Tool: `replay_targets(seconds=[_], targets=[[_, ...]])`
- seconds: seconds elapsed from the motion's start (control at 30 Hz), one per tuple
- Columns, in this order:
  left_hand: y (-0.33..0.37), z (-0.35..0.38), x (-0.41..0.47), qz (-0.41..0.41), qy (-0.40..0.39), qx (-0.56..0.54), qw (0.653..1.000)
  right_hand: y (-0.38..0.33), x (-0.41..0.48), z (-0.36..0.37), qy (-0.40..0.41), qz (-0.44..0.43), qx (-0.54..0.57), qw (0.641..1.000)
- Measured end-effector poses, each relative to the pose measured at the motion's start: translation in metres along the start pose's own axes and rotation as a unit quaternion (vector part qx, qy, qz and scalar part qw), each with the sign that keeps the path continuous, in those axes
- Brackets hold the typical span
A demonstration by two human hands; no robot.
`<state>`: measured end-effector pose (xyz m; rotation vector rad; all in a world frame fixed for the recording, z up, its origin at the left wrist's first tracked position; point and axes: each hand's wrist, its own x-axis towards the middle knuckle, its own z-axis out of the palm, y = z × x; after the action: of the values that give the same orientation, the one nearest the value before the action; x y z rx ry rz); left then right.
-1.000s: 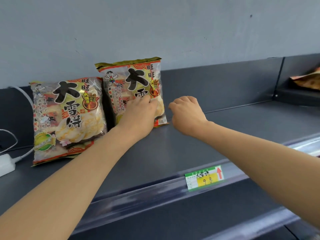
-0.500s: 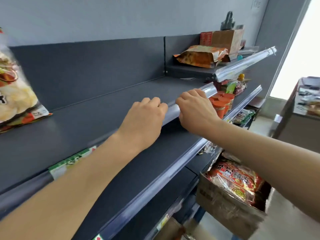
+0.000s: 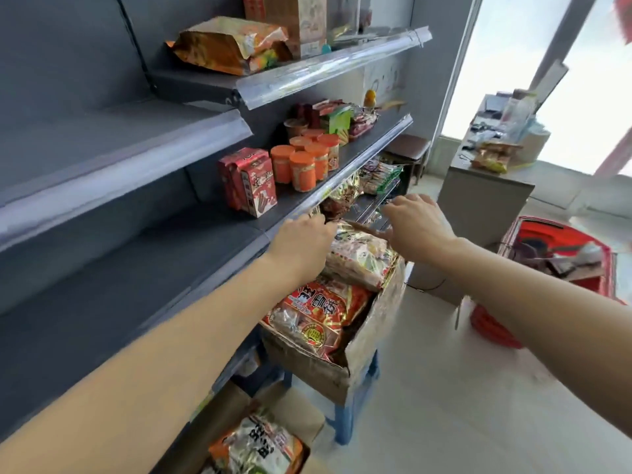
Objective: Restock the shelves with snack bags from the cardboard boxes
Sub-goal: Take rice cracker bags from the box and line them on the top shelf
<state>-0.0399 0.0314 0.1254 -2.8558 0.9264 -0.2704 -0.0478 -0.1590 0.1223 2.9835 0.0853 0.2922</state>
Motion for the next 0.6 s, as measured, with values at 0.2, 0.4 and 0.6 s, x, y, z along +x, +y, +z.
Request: replay_targets(seconds=[0.2, 0.4, 0.6], targets=[[0.026, 0.038, 0.050, -0.005, -0.065, -0.049, 0.997, 0.047, 0.013, 0.039, -0.038, 0.007, 0.018, 0.999], [0.015, 0.080, 0.086, -0.047, -0.125, -0.086, 0.987, 0.057, 0.057, 0.074, -0.100, -0.018, 0.027, 0.994], [0.004, 0.115, 0.125, -0.097, -0.161, -0.105, 0.977, 0.063, 0.113, 0.115, -0.154, -0.047, 0.046, 0.986]])
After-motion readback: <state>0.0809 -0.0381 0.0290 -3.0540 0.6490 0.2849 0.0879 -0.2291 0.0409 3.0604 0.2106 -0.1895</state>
